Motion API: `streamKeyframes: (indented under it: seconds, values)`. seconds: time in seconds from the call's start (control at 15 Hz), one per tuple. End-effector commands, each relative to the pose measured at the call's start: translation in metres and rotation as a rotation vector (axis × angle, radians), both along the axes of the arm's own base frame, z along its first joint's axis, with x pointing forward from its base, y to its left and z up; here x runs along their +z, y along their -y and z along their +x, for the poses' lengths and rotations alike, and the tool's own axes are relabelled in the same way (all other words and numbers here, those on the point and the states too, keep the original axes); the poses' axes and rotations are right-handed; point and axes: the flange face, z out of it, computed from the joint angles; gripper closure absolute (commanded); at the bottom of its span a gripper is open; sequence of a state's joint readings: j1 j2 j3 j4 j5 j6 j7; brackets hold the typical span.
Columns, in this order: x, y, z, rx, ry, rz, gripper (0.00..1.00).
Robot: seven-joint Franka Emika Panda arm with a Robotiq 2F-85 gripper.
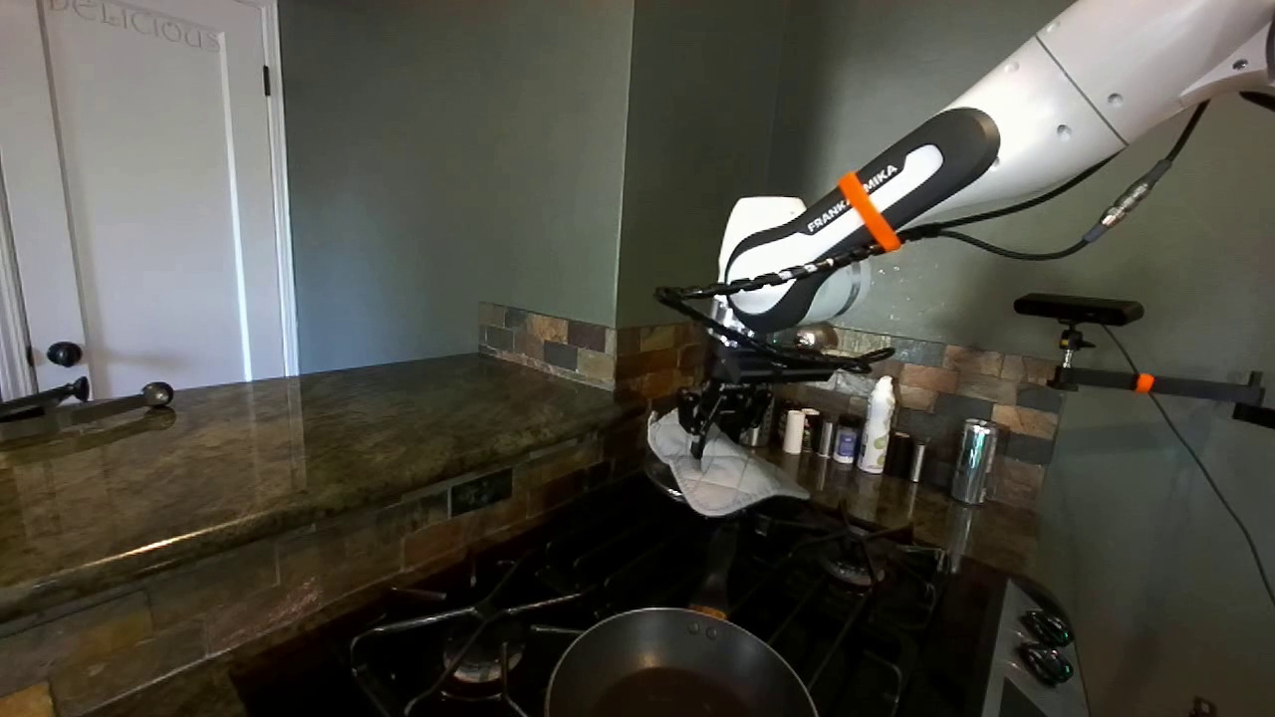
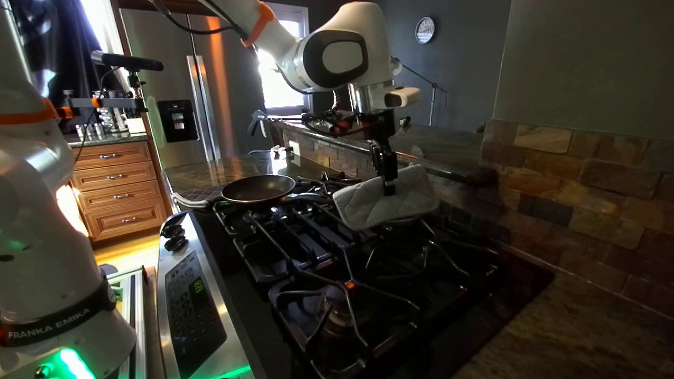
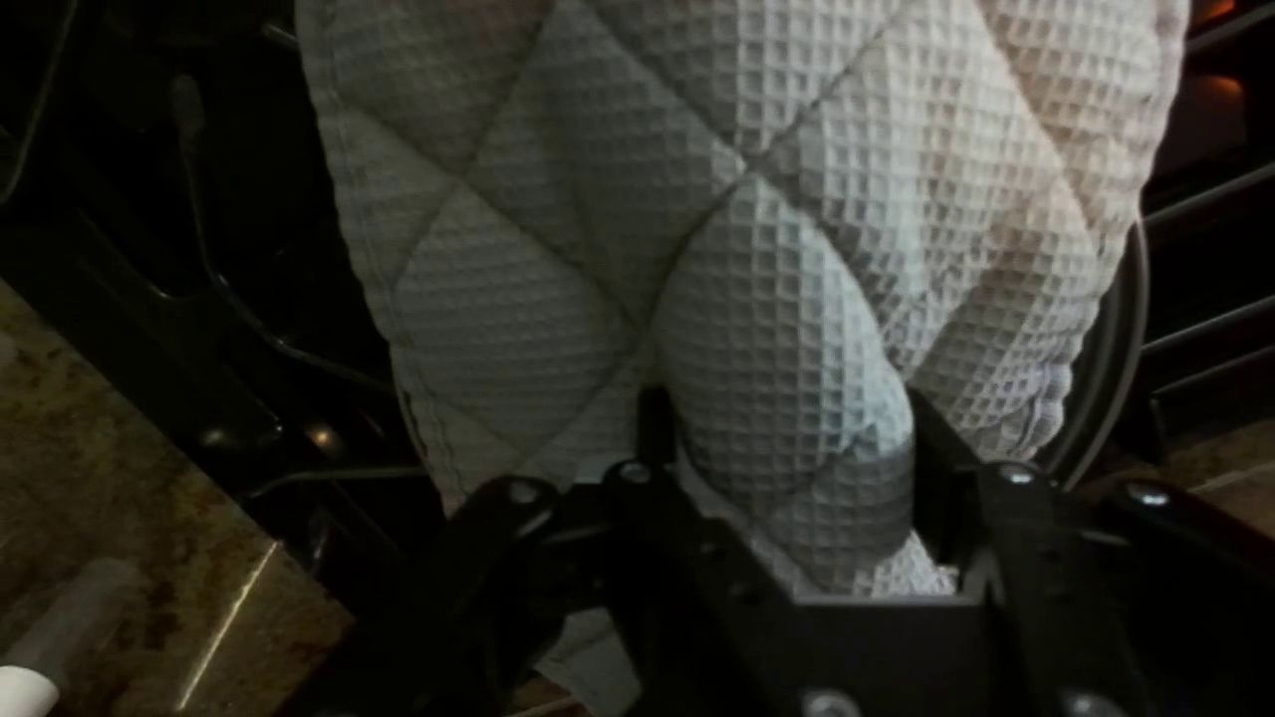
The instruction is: Move the pan to the left then put the glass lid on the pan.
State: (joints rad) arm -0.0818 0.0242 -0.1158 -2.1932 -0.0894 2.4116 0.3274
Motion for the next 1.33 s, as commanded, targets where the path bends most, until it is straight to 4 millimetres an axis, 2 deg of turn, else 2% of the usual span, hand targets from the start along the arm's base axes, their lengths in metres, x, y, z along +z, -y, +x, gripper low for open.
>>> streamKeyframes:
  seconds: [0.0,0.33,0.67,1.0,1.27]
  values:
    - [0.016,-0.008,-0.002,0.012,-0.017,0.008,0.7]
    - [0.03,-0.033,0.0,0.052,-0.028,0.003,0.7]
    - [0.042,-0.078,-0.006,0.114,-0.038,-0.009,0.7]
    - [0.051,-0.125,-0.025,0.177,-0.042,-0.029,0.7]
    - [0.053,-0.149,-0.051,0.152,-0.032,-0.057,0.7]
